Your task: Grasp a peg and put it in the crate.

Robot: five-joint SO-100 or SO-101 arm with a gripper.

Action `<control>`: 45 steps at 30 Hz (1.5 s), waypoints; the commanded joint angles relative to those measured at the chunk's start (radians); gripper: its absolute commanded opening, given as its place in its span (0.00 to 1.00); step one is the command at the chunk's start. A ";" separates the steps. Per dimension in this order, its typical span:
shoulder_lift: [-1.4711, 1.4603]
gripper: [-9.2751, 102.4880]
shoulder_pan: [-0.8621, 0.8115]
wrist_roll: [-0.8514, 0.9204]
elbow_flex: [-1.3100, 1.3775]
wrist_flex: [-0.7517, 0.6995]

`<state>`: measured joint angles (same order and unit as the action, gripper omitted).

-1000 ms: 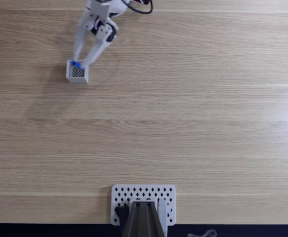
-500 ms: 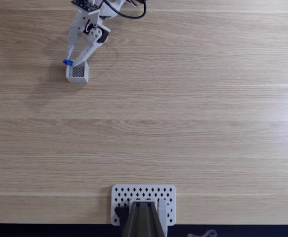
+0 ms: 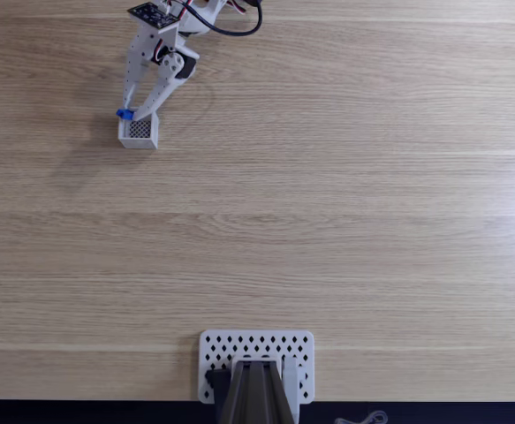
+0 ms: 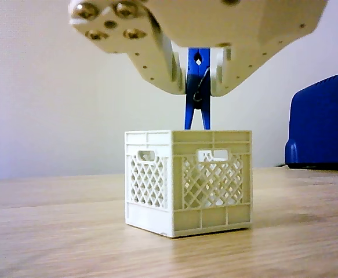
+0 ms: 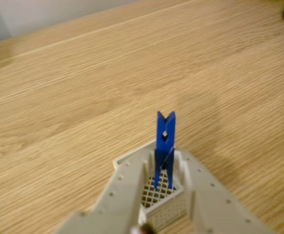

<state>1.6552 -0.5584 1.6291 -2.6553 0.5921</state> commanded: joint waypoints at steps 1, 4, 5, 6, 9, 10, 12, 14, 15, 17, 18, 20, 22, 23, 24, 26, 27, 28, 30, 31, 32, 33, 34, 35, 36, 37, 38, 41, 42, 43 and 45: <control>0.012 0.16 0.002 0.003 0.038 0.021; 0.015 0.26 0.002 0.003 0.038 0.031; 0.017 0.29 0.002 0.003 0.038 0.031; 0.020 0.30 0.002 0.003 0.038 0.031; 0.026 0.30 0.002 0.003 0.038 0.031; 0.026 0.28 0.002 0.003 0.038 0.029; 0.028 0.23 0.000 0.003 0.038 0.026; 0.031 0.13 0.000 -0.008 0.038 0.025; 0.041 0.08 0.002 -0.023 0.038 0.021; 0.087 0.06 0.011 -0.074 0.032 0.015; 0.117 0.08 0.028 -0.106 0.028 0.015; 0.184 0.09 0.064 -0.181 0.017 0.012; 0.265 0.08 0.109 -0.270 0.000 -0.014; 0.313 0.07 0.135 -0.319 -0.012 -0.037; 0.360 0.07 0.163 -0.368 -0.023 -0.066; 0.465 0.07 0.219 -0.468 -0.051 -0.146; 0.517 0.07 0.247 -0.518 -0.063 -0.193; 0.571 0.08 0.273 -0.569 -0.074 -0.242; 0.690 0.08 0.327 -0.672 -0.092 -0.348; 0.753 0.08 0.356 -0.727 -0.103 -0.407; 0.819 0.08 0.387 -0.784 -0.110 -0.468; 0.884 0.08 0.420 -0.841 -0.118 -0.535; 0.942 0.08 0.453 -0.896 -0.123 -0.603; 0.996 0.08 0.485 -0.951 -0.124 -0.673; 1.045 0.08 0.515 -1.006 -0.123 -0.744; 1.091 0.08 0.545 -1.060 -0.118 -0.818; 1.132 0.08 0.571 -1.114 -0.115 -0.893; 1.238 0.08 0.617 -1.258 -0.117 -1.065; 1.267 0.08 0.627 -1.307 -0.118 -1.111; 1.295 0.08 0.634 -1.361 -0.123 -1.146; 1.341 0.08 0.640 -1.473 -0.132 -1.195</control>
<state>2.8839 0.0552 0.3375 -2.8041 -0.5047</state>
